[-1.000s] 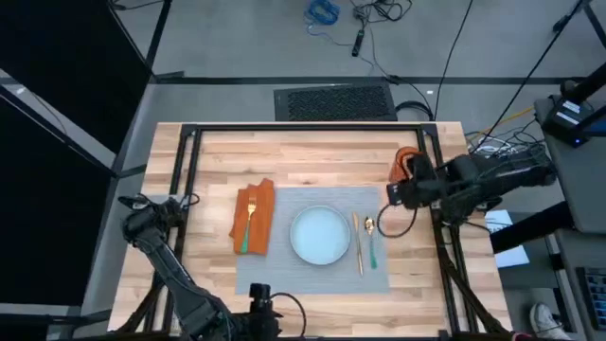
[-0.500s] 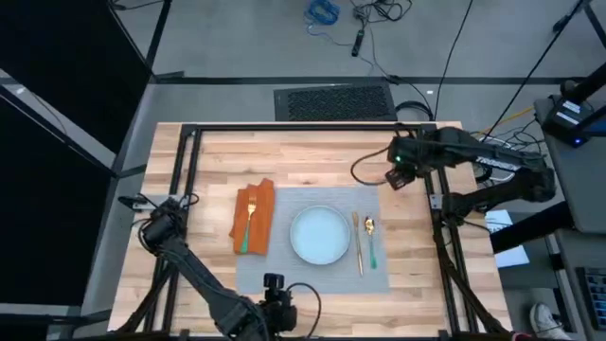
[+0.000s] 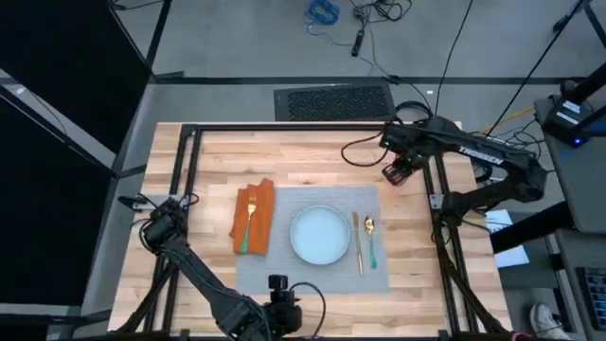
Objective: Set table place
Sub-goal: Put the orange cup on the gray table mat to the top right of the blue plate
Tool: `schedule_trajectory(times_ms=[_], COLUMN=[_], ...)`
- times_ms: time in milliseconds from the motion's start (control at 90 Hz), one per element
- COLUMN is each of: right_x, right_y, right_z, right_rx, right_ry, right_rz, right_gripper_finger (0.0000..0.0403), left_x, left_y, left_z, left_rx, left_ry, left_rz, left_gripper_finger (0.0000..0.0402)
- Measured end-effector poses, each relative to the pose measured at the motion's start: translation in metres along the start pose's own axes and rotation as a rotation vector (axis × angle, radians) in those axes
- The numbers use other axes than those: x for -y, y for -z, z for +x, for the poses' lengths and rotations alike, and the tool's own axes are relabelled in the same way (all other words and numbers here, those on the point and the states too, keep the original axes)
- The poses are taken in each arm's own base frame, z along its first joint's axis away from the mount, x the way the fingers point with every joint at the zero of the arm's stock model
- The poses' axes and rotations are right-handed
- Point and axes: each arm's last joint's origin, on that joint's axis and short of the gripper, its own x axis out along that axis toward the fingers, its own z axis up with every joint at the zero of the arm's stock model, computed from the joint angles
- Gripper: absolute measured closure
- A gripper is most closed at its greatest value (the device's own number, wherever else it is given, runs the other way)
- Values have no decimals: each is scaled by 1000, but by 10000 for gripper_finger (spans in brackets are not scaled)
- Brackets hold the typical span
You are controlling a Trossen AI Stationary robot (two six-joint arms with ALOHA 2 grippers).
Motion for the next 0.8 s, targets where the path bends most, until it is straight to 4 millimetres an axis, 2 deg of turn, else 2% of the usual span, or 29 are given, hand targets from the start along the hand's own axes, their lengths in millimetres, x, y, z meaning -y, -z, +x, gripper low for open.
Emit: schedule_trajectory(times_ms=[478,800], right_x=[-5,3], right_y=[-24,-38], right_z=[21,37], right_rx=[-65,-127], right_ry=[-3,23], right_rz=[-81,-79], right_gripper_finger=[287,287], left_x=[0,1], left_y=[-1,-1], left_z=[0,-1], left_rx=[22,27], left_ry=[-14,-17], left_rz=[-35,-60], left_gripper_finger=[268,268])
